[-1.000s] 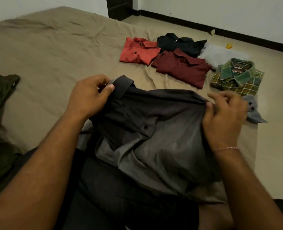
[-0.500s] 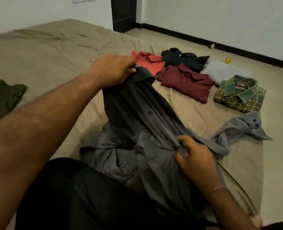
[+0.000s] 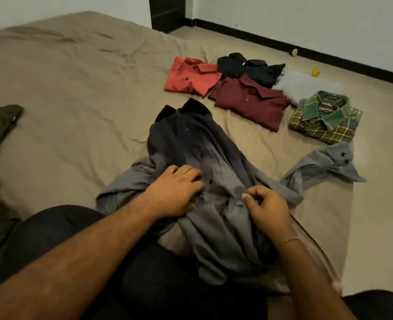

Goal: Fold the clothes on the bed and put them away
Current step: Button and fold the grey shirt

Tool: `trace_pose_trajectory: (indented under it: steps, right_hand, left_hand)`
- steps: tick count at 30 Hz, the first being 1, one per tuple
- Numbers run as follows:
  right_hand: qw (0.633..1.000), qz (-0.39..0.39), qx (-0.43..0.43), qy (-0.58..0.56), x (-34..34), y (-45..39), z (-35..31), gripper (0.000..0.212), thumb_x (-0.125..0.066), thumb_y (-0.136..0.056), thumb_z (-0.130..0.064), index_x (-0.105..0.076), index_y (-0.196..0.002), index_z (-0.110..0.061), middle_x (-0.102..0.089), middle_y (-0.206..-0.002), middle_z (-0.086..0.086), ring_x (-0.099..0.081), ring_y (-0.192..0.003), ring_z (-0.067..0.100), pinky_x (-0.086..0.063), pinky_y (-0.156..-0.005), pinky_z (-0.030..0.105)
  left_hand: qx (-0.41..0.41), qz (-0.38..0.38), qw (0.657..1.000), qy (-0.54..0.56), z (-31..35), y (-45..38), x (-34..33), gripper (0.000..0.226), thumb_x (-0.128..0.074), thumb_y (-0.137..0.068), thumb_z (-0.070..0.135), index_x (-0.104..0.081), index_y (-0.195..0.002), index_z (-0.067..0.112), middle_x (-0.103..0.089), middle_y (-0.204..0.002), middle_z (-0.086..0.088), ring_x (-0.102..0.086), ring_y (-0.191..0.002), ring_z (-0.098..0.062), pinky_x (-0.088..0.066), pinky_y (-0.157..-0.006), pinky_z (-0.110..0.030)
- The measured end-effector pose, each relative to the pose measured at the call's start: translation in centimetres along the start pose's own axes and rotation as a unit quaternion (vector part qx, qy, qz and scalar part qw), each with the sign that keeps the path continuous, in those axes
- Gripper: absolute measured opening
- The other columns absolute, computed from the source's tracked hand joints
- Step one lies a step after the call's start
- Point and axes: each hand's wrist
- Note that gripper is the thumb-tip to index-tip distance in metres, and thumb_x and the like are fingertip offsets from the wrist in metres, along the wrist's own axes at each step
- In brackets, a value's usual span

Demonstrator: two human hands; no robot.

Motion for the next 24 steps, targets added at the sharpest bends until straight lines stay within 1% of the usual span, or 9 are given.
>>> trace_pose_trajectory:
  steps: [5, 7, 9, 12, 15, 17, 19, 21, 24]
  right_hand:
    - [0.968, 0.077, -0.076, -0.226, 3.1, -1.0, -0.4, 0.023, -0.059, -0.104, -0.027, -0.071, -0.087, -0.017, -0.075, -0.086, 0.002, -0.07, -0.086, 0.02, -0.056, -0.083, 0.036]
    - [0.973, 0.101, -0.061, -0.2, 4.6, -1.9, -0.2, 0.03, -0.056, -0.106, -0.031, -0.069, -0.086, -0.013, -0.072, -0.083, 0.005, -0.067, -0.082, 0.022, -0.053, -0.077, 0.035]
    - [0.988, 0.117, -0.037, -0.089, 5.2, -2.6, 0.4, 0.034, -0.054, -0.106, -0.031, -0.063, -0.081, -0.01, -0.066, -0.077, 0.01, -0.064, -0.078, 0.027, -0.048, -0.07, 0.036]
    - [0.988, 0.155, -0.002, -0.005, 5.1, -2.0, 0.2, 0.015, -0.059, -0.101, -0.033, -0.063, -0.094, -0.021, -0.064, -0.095, 0.002, -0.064, -0.091, 0.026, -0.052, -0.079, 0.039]
    - [0.99, 0.101, 0.097, -0.021, 4.2, 0.4, -0.9, 0.03, -0.07, -0.09, -0.053, -0.06, -0.113, -0.036, -0.058, -0.104, -0.014, -0.056, -0.099, 0.012, -0.049, -0.084, 0.035]
    - [0.981, -0.022, 0.128, 0.144, 3.3, 1.5, -0.9, 0.049, -0.073, -0.081, -0.065, -0.057, -0.121, -0.043, -0.055, -0.113, -0.019, -0.052, -0.108, 0.01, -0.047, -0.089, 0.036]
    - [0.947, -0.08, 0.129, 0.284, 2.2, 1.0, 0.3, 0.032, -0.07, -0.087, -0.057, -0.062, -0.113, -0.041, -0.058, -0.118, -0.013, -0.054, -0.115, 0.018, -0.048, -0.093, 0.041]
    - [0.969, -0.055, 0.123, 0.208, 2.5, 0.5, 0.8, 0.004, -0.066, -0.096, -0.04, -0.066, -0.096, -0.036, -0.068, -0.107, -0.01, -0.064, -0.106, 0.02, -0.052, -0.089, 0.039]
    - [0.988, 0.007, 0.149, -0.036, 5.0, 0.1, 0.5, 0.012, -0.065, -0.101, -0.019, -0.074, -0.096, -0.023, -0.075, -0.099, -0.012, -0.069, -0.096, 0.005, -0.054, -0.087, 0.021]
  left_hand:
    - [0.012, 0.17, 0.982, 0.077, -4.1, -0.5, 1.7, 0.012, -0.068, -0.092, 0.024, -0.07, -0.103, 0.025, -0.063, -0.115, 0.001, -0.057, -0.105, -0.027, -0.047, -0.084, -0.043]
    - [0.038, 0.214, 0.966, 0.143, -6.2, 0.2, 2.3, 0.015, -0.066, -0.09, 0.012, -0.072, -0.098, 0.022, -0.066, -0.109, 0.0, -0.059, -0.102, -0.026, -0.048, -0.09, -0.042]
    - [0.113, 0.233, 0.954, 0.154, -6.3, 0.7, 2.8, 0.019, -0.06, -0.086, 0.01, -0.073, -0.093, 0.023, -0.067, -0.103, -0.003, -0.06, -0.097, -0.03, -0.05, -0.089, -0.047]
    - [0.17, 0.26, 0.942, 0.126, -2.5, 1.1, 3.2, 0.015, -0.056, -0.084, 0.017, -0.069, -0.092, 0.021, -0.062, -0.099, -0.004, -0.057, -0.092, -0.029, -0.052, -0.082, -0.05]
    - [0.105, 0.183, 0.955, 0.207, 4.4, 1.7, 3.7, 0.023, -0.058, -0.095, 0.049, -0.062, -0.101, 0.028, -0.06, -0.098, 0.005, -0.056, -0.089, -0.015, -0.051, -0.078, -0.035]
    - [0.059, 0.043, 0.982, 0.174, 7.7, 1.9, 2.2, 0.045, -0.054, -0.088, 0.073, -0.06, -0.107, 0.033, -0.059, -0.103, 0.007, -0.055, -0.096, -0.014, -0.051, -0.079, -0.036]
    - [0.036, -0.016, 0.994, 0.097, 8.5, 1.5, 0.6, 0.046, -0.059, -0.088, 0.065, -0.06, -0.118, 0.03, -0.057, -0.116, 0.002, -0.054, -0.111, -0.021, -0.051, -0.086, -0.04]
    - [0.033, 0.044, 0.992, 0.113, 7.2, 1.0, 0.5, 0.029, -0.062, -0.094, 0.048, -0.064, -0.113, 0.025, -0.061, -0.113, 0.0, -0.058, -0.11, -0.026, -0.051, -0.083, -0.04]
    - [-0.016, 0.147, 0.957, 0.25, 4.1, 2.1, 3.0, 0.013, -0.068, -0.096, 0.035, -0.07, -0.097, 0.022, -0.068, -0.094, 0.007, -0.064, -0.093, -0.016, -0.051, -0.078, -0.035]
Point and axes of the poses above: each hand's wrist, its own y-axis away from the middle knuckle, its own x-axis out of the back of the hand, z = x × y
